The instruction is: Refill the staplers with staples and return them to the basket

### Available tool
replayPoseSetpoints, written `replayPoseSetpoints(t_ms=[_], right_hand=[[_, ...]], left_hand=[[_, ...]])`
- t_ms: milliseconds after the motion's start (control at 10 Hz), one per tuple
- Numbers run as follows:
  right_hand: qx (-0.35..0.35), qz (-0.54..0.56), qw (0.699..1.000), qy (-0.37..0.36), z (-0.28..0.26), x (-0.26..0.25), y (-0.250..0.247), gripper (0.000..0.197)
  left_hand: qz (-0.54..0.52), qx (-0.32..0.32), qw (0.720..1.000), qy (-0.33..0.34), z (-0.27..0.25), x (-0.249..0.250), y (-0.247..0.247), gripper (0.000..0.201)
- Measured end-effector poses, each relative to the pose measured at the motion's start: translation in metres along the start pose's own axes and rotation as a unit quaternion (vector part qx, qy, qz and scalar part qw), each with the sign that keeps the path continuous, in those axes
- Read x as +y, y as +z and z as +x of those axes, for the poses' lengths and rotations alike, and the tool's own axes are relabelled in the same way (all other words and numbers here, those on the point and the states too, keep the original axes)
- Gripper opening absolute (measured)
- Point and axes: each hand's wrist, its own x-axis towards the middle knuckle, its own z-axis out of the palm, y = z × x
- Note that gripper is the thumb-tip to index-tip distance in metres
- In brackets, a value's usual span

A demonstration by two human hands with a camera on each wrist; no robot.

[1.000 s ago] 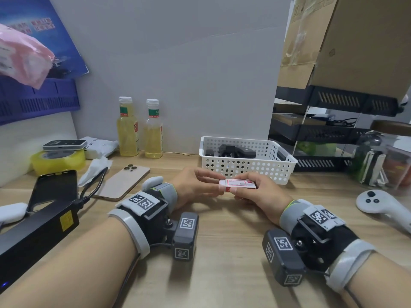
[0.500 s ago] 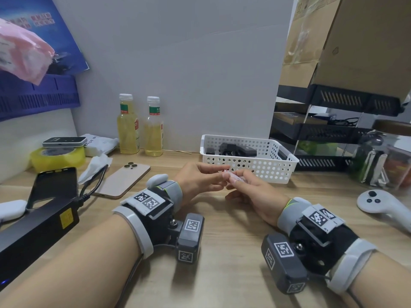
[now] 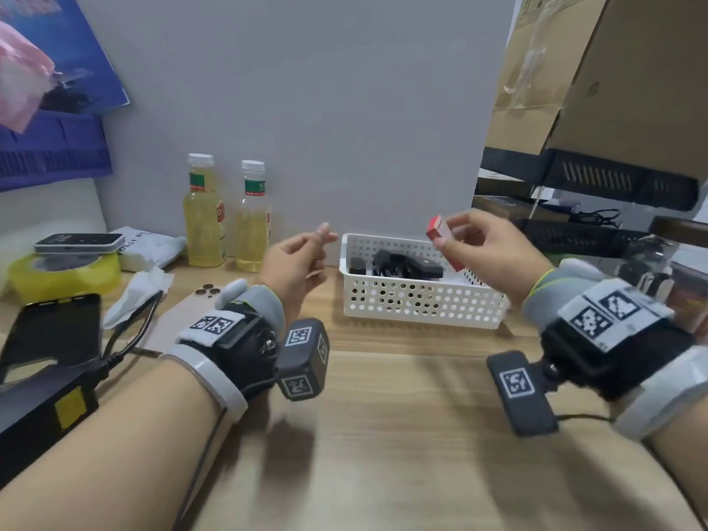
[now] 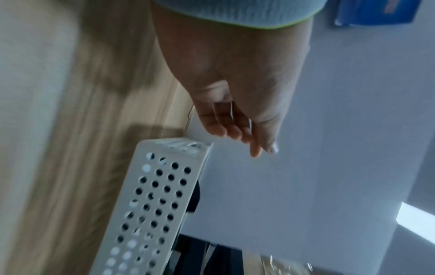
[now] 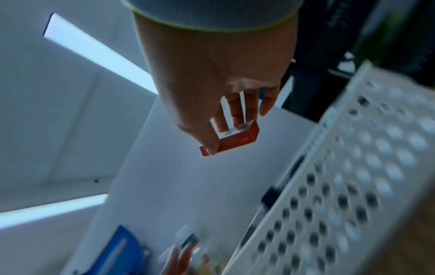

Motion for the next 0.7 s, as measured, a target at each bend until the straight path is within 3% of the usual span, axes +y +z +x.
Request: replayPoseSetpoints(t_ms=[100,200,300,400,500,600,700], right_hand=[[-0.012,-0.171,0.985,0.034,0.046,-0.002,-0.028,0.028],[-0.124,-0.392,0.91,0.063,0.094,0.009,-0.025,0.03],[-0.209,-0.519,0.825,0.084,0.127,0.026,-0.008,0.033],[-0.262,-0.561,0.779,0.1,0.152,0.042,0.006,0.044],[-0.279,-0.59,0.75,0.105,0.168,0.056,0.016,0.047],[-0.287,-0.588,0.747,0.119,0.175,0.067,0.017,0.05],[-0.254,-0.573,0.773,0.1,0.178,0.075,0.014,0.048]], left_hand=[[0.0,0.05,0.998,-0.037,0.019,-0.011,-0.011,0.02],[-0.008,0.052,0.995,-0.088,0.04,-0.028,-0.011,0.02],[-0.03,0.011,0.991,-0.129,0.053,-0.042,-0.01,0.038],[-0.051,-0.03,0.989,-0.138,0.062,-0.05,-0.013,0.048],[-0.038,-0.052,0.988,-0.138,0.067,-0.053,-0.016,0.041],[-0.051,-0.063,0.987,-0.138,0.069,-0.056,-0.017,0.043],[-0.051,-0.052,0.989,-0.13,0.068,-0.055,-0.017,0.043]])
